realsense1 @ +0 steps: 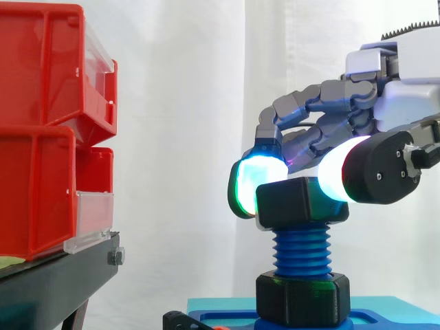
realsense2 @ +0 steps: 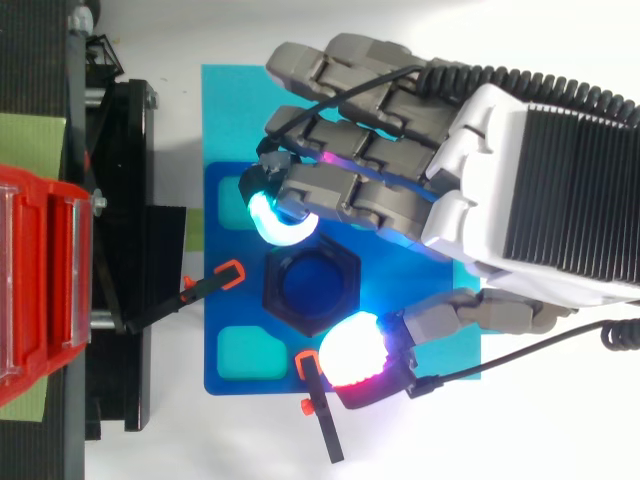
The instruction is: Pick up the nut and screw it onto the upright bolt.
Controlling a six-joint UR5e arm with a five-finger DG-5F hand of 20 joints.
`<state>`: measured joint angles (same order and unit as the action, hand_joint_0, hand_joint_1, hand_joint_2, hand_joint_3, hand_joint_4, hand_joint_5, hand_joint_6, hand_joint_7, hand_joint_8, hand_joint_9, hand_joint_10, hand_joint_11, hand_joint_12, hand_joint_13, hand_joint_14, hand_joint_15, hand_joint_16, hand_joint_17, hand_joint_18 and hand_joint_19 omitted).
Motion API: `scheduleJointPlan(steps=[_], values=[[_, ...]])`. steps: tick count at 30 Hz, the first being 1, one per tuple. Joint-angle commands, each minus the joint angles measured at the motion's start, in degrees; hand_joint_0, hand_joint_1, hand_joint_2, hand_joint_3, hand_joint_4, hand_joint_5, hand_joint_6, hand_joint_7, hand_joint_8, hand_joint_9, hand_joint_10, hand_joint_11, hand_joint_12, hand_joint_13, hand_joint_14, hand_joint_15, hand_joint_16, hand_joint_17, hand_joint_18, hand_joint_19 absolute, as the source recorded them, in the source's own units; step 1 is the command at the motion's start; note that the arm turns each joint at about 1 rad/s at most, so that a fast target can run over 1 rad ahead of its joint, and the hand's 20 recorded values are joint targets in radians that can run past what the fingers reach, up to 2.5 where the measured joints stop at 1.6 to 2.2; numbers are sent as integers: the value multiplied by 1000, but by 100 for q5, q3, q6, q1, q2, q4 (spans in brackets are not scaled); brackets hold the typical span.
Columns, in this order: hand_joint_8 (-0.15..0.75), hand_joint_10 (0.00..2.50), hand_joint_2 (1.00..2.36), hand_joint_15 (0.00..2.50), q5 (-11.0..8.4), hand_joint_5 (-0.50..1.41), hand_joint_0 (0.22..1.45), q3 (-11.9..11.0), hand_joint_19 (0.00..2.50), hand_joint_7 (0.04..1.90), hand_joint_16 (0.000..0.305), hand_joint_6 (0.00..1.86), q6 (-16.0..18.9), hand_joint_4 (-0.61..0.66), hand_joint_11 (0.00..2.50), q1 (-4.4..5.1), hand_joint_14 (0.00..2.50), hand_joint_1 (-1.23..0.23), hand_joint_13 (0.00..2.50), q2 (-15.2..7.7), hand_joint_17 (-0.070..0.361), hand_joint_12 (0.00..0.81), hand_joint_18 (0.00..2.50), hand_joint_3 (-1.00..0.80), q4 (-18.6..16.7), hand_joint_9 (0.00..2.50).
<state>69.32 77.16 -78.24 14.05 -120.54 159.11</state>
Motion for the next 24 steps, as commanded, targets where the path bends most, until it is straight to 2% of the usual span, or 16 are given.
scheduleJointPlan(steps=[1, 13, 24], values=[[283, 0, 1000, 0, 3, -202, 500, 0, 0, 1068, 38, 503, -7, 263, 1, 10, 0, -628, 414, -5, 85, 316, 293, -500, -3, 483], [283, 0, 1000, 0, 12, -205, 489, 0, 0, 1060, 39, 503, -7, 258, 4, 10, 0, -635, 390, 4, 88, 324, 274, -500, -3, 474], [281, 0, 1000, 0, 135, -206, 487, 0, 0, 1053, 39, 503, -7, 256, 2, -17, 0, -642, 379, 4, 89, 323, 267, -500, 23, 465]])
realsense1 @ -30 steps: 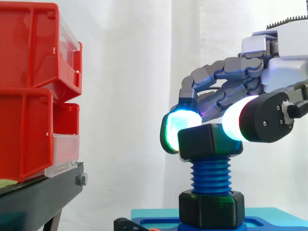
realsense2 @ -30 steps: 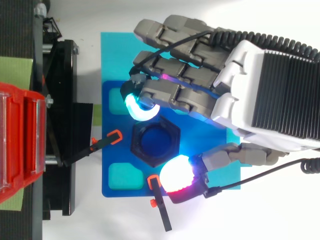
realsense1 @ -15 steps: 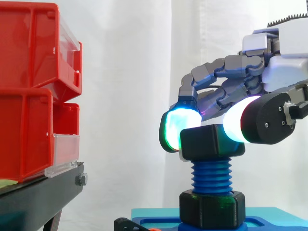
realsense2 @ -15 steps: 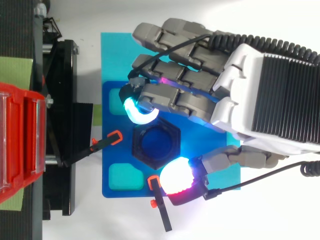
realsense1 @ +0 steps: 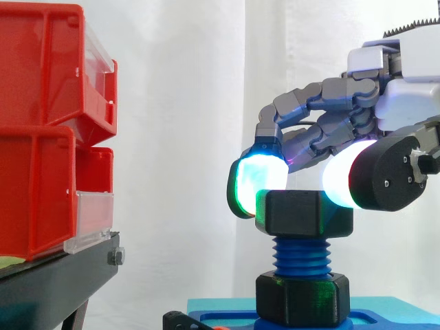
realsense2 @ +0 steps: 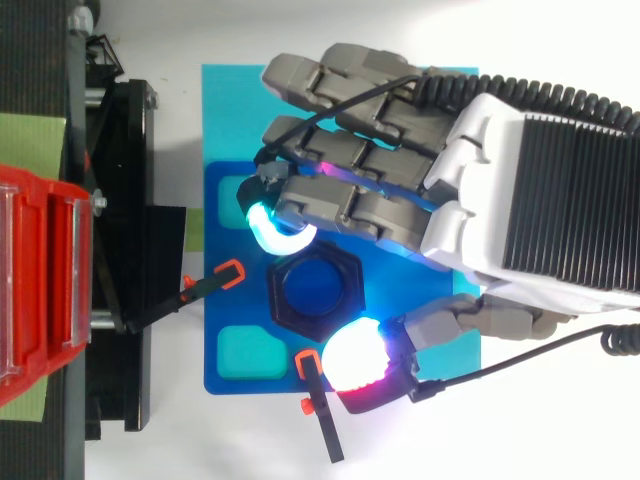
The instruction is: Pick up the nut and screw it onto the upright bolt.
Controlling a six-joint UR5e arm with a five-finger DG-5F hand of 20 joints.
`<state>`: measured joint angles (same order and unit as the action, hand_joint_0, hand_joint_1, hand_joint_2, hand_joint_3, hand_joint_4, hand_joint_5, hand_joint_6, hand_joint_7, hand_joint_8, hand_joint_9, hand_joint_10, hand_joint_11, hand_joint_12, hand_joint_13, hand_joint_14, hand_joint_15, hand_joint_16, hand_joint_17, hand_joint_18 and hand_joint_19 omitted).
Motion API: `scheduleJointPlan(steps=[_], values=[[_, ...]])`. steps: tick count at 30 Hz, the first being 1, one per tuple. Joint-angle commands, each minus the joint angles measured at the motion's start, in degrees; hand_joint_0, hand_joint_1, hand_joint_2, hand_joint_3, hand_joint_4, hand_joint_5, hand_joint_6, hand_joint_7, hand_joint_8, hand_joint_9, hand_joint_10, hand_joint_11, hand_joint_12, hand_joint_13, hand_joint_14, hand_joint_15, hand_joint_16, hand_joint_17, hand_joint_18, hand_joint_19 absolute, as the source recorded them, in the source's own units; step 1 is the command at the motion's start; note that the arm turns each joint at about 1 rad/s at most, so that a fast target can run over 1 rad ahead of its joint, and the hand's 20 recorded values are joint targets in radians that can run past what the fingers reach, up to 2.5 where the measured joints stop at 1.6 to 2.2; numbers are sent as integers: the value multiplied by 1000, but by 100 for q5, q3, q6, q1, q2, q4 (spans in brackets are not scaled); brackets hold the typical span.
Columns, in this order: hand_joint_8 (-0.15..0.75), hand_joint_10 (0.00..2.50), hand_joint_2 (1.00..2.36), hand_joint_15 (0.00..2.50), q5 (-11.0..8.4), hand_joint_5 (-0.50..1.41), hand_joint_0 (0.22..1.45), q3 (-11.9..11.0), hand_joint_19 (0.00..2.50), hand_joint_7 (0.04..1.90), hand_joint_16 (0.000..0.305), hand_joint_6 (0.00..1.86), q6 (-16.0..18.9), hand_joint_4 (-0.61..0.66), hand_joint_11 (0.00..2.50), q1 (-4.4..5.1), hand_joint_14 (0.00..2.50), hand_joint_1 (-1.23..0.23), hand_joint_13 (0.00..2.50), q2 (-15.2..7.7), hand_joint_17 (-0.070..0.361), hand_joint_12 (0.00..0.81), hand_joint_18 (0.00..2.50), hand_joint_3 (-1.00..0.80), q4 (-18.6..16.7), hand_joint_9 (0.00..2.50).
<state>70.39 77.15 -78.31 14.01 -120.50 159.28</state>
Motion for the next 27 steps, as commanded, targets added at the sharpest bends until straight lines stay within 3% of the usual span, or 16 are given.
scheduleJointPlan(steps=[1, 19, 27], values=[[280, 0, 1000, 0, 28, -206, 486, -7, 0, 1054, 39, 503, 0, 255, 0, -3, 0, -642, 379, 0, 89, 324, 268, -500, 7, 465], [279, 0, 1000, 0, 98, -203, 482, -7, 0, 1043, 40, 503, 17, 254, 0, -73, 0, -626, 377, 0, 90, 326, 263, -500, 60, 472], [279, 0, 1000, 0, 247, -213, 471, -7, 0, 945, 41, 503, 17, 244, 0, -135, 0, -617, 360, 0, 93, 333, 252, -500, 60, 454]])
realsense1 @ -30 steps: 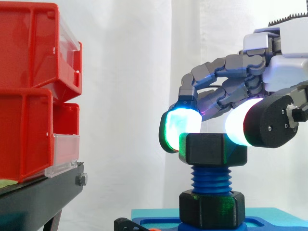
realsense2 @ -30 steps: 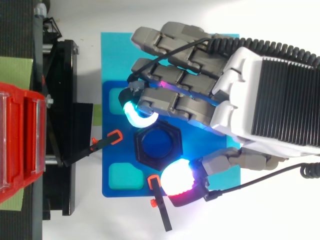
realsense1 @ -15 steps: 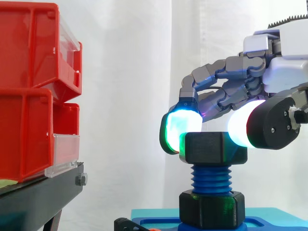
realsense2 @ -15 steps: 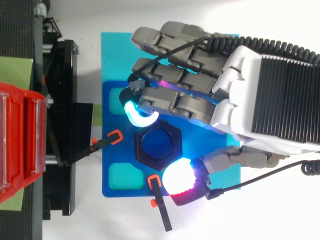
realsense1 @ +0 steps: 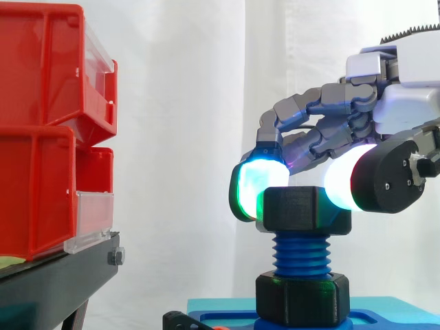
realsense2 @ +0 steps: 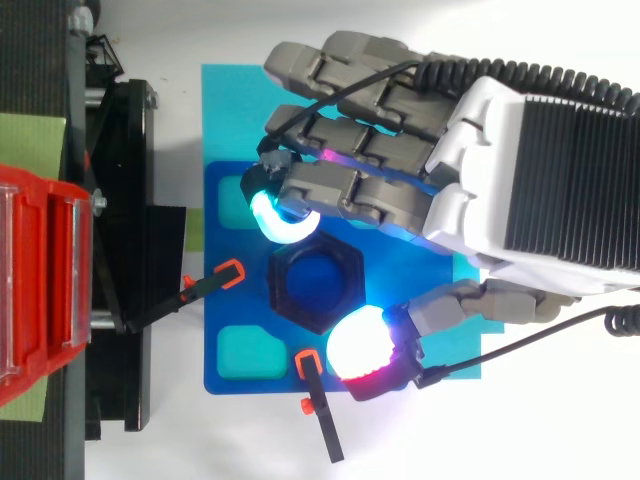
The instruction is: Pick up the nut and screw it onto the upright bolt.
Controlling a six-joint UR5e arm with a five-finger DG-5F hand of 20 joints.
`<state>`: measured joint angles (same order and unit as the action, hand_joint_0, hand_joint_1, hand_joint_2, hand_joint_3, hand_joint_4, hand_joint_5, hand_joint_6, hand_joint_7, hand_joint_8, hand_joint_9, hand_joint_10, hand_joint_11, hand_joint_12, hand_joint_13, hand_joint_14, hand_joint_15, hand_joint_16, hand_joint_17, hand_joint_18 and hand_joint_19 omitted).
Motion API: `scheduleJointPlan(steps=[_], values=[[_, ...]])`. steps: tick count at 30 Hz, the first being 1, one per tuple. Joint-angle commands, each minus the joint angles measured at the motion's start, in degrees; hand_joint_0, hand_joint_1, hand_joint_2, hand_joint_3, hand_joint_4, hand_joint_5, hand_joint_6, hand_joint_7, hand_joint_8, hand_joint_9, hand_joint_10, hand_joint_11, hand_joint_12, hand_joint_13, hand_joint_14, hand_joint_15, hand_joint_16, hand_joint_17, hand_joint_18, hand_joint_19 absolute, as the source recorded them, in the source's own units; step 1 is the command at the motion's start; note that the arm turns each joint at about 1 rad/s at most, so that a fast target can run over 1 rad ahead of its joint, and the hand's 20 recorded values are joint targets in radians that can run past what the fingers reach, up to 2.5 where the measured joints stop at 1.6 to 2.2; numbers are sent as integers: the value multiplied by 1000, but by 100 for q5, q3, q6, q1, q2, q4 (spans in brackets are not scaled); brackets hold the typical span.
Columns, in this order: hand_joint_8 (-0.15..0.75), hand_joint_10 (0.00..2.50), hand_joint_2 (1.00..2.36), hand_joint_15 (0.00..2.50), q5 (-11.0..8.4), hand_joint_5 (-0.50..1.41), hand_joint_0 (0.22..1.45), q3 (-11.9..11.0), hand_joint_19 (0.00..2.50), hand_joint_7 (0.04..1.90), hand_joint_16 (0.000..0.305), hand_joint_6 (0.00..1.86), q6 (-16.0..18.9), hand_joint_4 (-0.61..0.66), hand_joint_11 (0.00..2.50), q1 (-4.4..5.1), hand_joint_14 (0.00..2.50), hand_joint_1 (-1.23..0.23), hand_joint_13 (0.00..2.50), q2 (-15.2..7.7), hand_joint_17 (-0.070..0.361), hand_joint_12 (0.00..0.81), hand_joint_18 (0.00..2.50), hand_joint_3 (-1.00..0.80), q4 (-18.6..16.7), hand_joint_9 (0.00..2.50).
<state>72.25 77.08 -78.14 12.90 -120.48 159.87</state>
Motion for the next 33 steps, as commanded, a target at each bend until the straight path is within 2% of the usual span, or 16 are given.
scheduleJointPlan(steps=[1, 6, 9, 22, 25, 26, 27, 28, 30, 33], values=[[279, 0, 1000, 0, 79, -214, 470, -9, 0, 940, 42, 503, 0, 246, 0, -42, 0, -616, 360, -2, 94, 333, 249, -500, 0, 453], [279, 0, 1000, 0, 123, -218, 460, 0, 0, 897, 43, 503, 0, 238, 0, -59, 0, -604, 349, -2, 97, 339, 238, -500, 0, 441], [277, 0, 1000, 0, 193, -221, 457, -26, 0, 878, 44, 503, 0, 233, 0, -103, 0, -601, 337, 7, 99, 341, 233, -500, 0, 434], [276, 0, 1000, 0, 290, -228, 446, -97, 0, 840, 47, 503, 0, 223, 0, -156, 0, -583, 318, -2, 105, 350, 217, -500, 0, 415], [275, 0, 1000, 0, 290, -231, 432, -114, 0, 789, 49, 502, 0, 219, 0, -156, 0, -541, 295, -2, 111, 357, 197, -500, 0, 393], [273, 0, 1000, 0, 290, -234, 426, -97, 0, 738, 51, 502, 0, 207, 0, -156, 0, -476, 234, -2, 116, 360, 139, -500, -18, 365], [255, 0, 1000, 0, 299, -236, 421, -114, 0, 684, 54, 502, 0, 191, 0, -156, 0, -339, 143, -2, 122, 370, 16, -500, -26, 288], [254, 0, 1000, 0, 299, -237, 421, -123, 0, 667, 55, 502, 0, 185, 0, -156, 0, -312, 123, -2, 124, 371, 0, -500, -26, 275], [223, 0, 1000, 0, 343, -244, 425, -193, 0, 621, 55, 501, 0, 148, 0, -147, 0, -160, 0, -2, 124, 366, 0, -500, -26, 152], [214, 0, 1000, 0, 431, -246, 433, -343, 0, 598, 55, 501, 0, 133, 0, -138, 0, -33, 0, -2, 123, 363, 0, -500, 0, 112]])
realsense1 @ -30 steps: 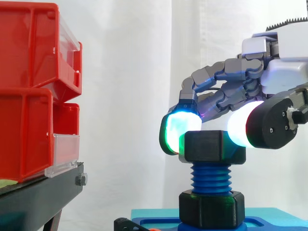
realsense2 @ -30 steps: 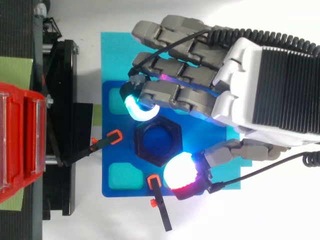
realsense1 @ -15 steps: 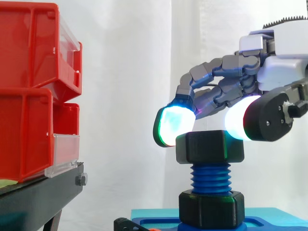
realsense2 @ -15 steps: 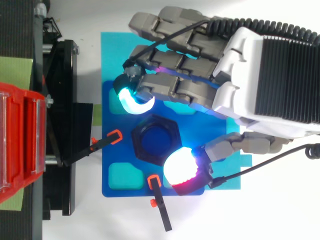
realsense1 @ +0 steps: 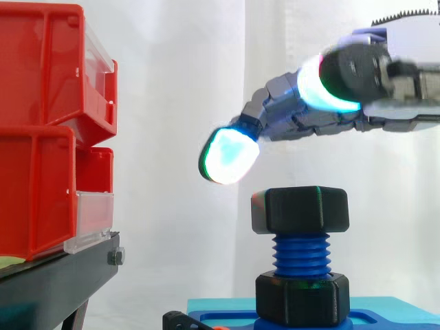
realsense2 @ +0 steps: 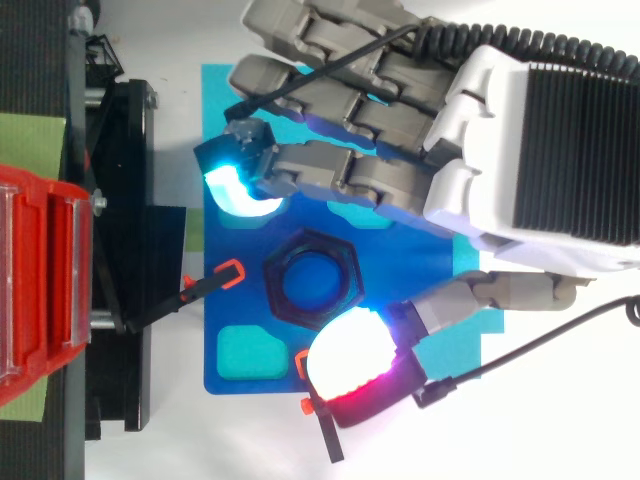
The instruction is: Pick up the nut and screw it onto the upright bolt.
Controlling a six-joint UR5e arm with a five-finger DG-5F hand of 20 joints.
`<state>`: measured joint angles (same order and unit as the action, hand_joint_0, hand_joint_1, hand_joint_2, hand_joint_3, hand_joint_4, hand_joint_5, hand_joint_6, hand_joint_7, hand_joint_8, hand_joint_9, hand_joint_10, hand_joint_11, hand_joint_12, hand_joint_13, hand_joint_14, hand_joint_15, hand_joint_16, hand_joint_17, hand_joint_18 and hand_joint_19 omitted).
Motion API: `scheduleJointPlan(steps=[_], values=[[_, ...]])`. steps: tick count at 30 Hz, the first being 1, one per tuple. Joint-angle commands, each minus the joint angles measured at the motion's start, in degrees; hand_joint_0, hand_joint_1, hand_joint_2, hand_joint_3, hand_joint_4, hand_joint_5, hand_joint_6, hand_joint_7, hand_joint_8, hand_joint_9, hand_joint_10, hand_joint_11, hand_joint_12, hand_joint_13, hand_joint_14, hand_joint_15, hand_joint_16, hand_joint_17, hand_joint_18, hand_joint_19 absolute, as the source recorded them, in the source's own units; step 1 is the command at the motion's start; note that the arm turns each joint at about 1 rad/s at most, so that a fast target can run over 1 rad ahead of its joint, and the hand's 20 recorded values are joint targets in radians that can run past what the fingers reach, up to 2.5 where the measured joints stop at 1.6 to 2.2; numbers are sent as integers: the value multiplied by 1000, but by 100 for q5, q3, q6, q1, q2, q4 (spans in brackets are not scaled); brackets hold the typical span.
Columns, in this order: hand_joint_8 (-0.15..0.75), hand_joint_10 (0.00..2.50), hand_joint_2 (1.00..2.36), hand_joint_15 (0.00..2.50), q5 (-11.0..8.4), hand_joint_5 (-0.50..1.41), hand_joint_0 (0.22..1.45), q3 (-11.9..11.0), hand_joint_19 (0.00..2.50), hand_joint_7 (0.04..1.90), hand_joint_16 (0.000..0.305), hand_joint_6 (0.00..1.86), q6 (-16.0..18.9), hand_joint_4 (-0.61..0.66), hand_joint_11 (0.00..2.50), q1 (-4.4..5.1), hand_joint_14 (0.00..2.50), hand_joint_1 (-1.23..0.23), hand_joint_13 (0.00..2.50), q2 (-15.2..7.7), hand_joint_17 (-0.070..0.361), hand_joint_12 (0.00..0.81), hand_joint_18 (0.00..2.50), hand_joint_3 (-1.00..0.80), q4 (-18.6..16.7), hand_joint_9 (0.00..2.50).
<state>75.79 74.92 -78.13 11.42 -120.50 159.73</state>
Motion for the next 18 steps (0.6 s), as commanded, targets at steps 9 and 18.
scheduleJointPlan(steps=[9, 18], values=[[203, 0, 1000, 0, 305, -232, 461, -206, 0, 600, 53, 501, 9, 112, 0, 133, 0, 107, 0, 0, 118, 349, 0, -500, -100, 100], [202, 0, 1000, 0, 278, -221, 471, -197, 0, 620, 51, 501, 18, 131, 0, 291, 0, 114, 0, -9, 116, 348, 0, -500, -135, 106]])
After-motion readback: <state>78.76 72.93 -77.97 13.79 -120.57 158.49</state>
